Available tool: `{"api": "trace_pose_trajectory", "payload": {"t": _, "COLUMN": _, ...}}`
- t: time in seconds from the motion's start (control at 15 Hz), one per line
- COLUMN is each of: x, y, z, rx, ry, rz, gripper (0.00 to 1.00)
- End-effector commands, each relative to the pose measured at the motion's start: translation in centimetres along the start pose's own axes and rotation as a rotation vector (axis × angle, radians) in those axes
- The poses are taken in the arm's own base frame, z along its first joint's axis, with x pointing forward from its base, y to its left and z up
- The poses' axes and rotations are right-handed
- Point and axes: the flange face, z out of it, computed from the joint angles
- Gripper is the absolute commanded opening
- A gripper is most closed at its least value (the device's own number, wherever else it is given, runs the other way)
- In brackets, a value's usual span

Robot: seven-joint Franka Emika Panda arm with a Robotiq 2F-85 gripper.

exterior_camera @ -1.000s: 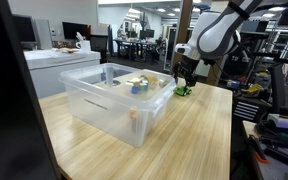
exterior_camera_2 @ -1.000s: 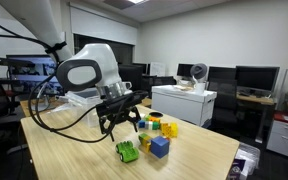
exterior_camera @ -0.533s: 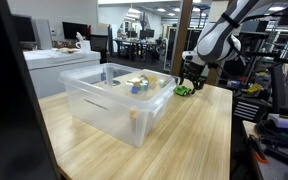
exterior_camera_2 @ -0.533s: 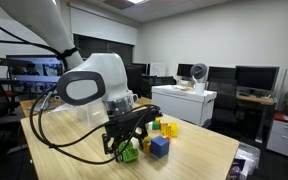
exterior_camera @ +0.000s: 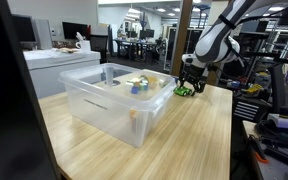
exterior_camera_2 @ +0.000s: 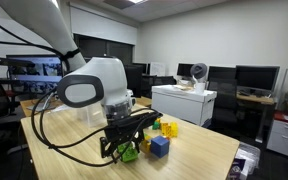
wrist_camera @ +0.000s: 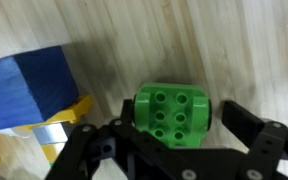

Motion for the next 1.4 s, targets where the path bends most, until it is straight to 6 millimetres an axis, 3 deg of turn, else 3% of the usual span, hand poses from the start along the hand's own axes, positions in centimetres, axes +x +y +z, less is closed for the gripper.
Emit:
{"api": "trace_pose_trajectory", "payload": {"t": 0.0, "x": 0.5, "y": -0.6, "z": 0.6, "rx": 0.017, "ry": 0.015, "rz": -0.026, "gripper": 0.50}}
{"api": "trace_pose_trajectory", "payload": {"t": 0.27, "x": 0.1, "y": 0.2, "z": -1.9, "rx": -0.021, "ry": 0.017, "rz": 0.081, "gripper": 0.46}}
{"api": "trace_pose_trajectory", "payload": {"t": 0.53, "x": 1.8, "y": 1.2, "z": -7.1, "rx": -0.048, "ry": 0.121, "rz": 0.220, "gripper": 0.43}}
{"api": "trace_pose_trajectory", "payload": {"t": 0.8, "x": 6.6, "y": 2.0, "z": -15.1, "rx": -0.043, "ry": 0.343, "rz": 0.366, "gripper": 0.43}}
{"api": "trace_pose_trajectory", "payload": {"t": 1.0, "x": 10.6, "y": 1.2, "z": -18.9, "rx": -0.019, "ry": 0.475, "rz": 0.400, "gripper": 0.43}}
{"api": "trace_pose_trajectory", "payload": {"t": 1.13, "x": 14.0, "y": 0.1, "z": -19.9, "rx": -0.017, "ry": 0.513, "rz": 0.403, "gripper": 0.43}}
{"api": "trace_pose_trajectory", "payload": {"t": 1.33, "x": 19.2, "y": -0.5, "z": -18.7, "rx": -0.064, "ry": 0.513, "rz": 0.449, "gripper": 0.43}}
